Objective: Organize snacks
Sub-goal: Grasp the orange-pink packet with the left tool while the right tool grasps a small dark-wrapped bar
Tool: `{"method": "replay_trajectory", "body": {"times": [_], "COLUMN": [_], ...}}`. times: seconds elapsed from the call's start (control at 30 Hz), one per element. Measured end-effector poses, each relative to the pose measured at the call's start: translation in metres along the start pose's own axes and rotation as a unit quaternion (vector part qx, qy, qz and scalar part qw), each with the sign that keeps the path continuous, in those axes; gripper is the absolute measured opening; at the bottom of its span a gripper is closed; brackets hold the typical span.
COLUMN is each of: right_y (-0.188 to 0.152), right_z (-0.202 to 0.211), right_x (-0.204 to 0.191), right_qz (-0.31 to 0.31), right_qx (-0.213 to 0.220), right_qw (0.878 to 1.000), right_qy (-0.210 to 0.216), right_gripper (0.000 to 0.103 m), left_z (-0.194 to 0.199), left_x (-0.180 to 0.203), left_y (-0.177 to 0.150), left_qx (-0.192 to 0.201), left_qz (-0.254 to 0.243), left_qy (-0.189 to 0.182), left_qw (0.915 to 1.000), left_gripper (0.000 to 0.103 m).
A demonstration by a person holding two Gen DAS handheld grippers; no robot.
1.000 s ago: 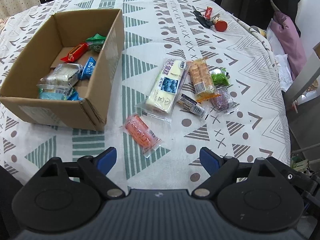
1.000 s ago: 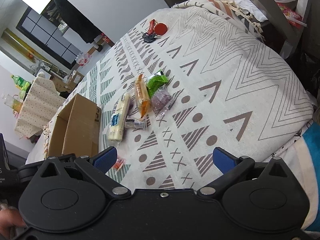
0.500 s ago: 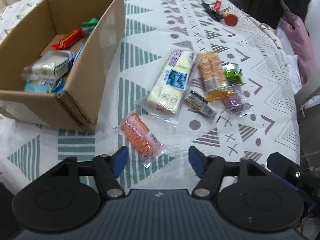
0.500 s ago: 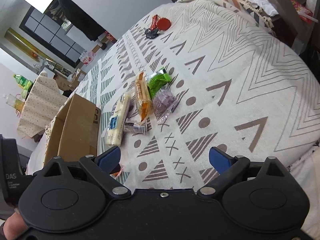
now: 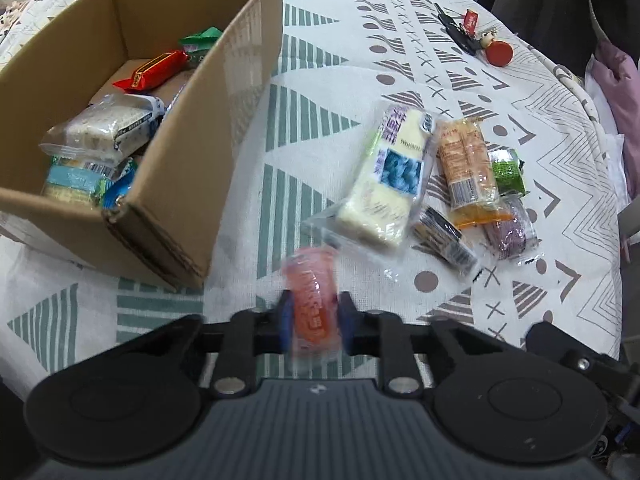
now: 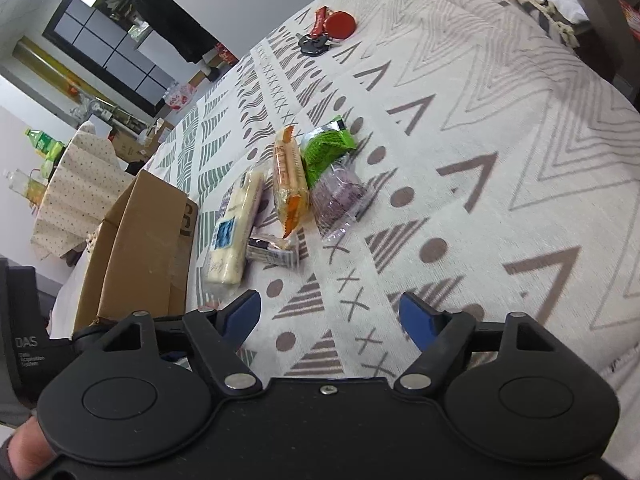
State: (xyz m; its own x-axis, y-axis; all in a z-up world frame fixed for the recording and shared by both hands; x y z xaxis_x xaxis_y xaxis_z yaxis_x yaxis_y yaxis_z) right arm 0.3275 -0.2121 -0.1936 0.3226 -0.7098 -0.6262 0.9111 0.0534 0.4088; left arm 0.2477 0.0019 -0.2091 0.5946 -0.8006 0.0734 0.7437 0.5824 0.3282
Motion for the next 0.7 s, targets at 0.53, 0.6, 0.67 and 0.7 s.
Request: {"method": "replay_trajectory", "body": {"times": [0.53,0.6,0.67,0.7], "right_y": [0.016,0.019,0.021,0.022], "right_z": [-0.053,-0.056,-0.058,-0.06], "right_x": [-0.024,-0.025,-0.026,-0.026], "right_qz": [0.034,0.037,0.039,0.042], "right_qx": [-0.008,-0.004,-0.001,0.001], "right_qw": [0.999,0.999,0.999,0.999], "right_qy": [0.0,-0.001,-0.003,-0.005], "right_gripper": [0.059,0.059,0.058,0.056], "left_z": [0.008,0.007,0.007,0.006], "left_x": [-0.007,-0.008,-0.008,-0.008], "left_y": [0.004,0.004,0.003,0.003], "left_qx": [-0.014,-0.018,-0.021,-0.023], "left_qz": [-0.009,-0.01,-0.011,-0.012], "left_qy": [-0.013,-0.015,-0.017,-0.017], "left_qw": [0.9998,0.9997,0.9996,0.9995], "left_gripper": [0.019,0.019,0.019,0.019]}}
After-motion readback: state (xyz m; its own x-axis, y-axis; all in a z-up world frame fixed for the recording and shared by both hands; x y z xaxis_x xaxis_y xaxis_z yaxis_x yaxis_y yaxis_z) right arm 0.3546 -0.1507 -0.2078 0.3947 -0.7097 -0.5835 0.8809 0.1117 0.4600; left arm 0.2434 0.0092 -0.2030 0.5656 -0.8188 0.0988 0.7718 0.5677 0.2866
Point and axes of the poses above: each gripper's, at about its wrist camera, not at the fingertips, and z roughly against the way its jaws point, x to its right, y to its top, the point moved 5 cm from there along -z, roughly the way its jaws point, and after that the axes turned 6 degrees about y, right-handed, at the moved point
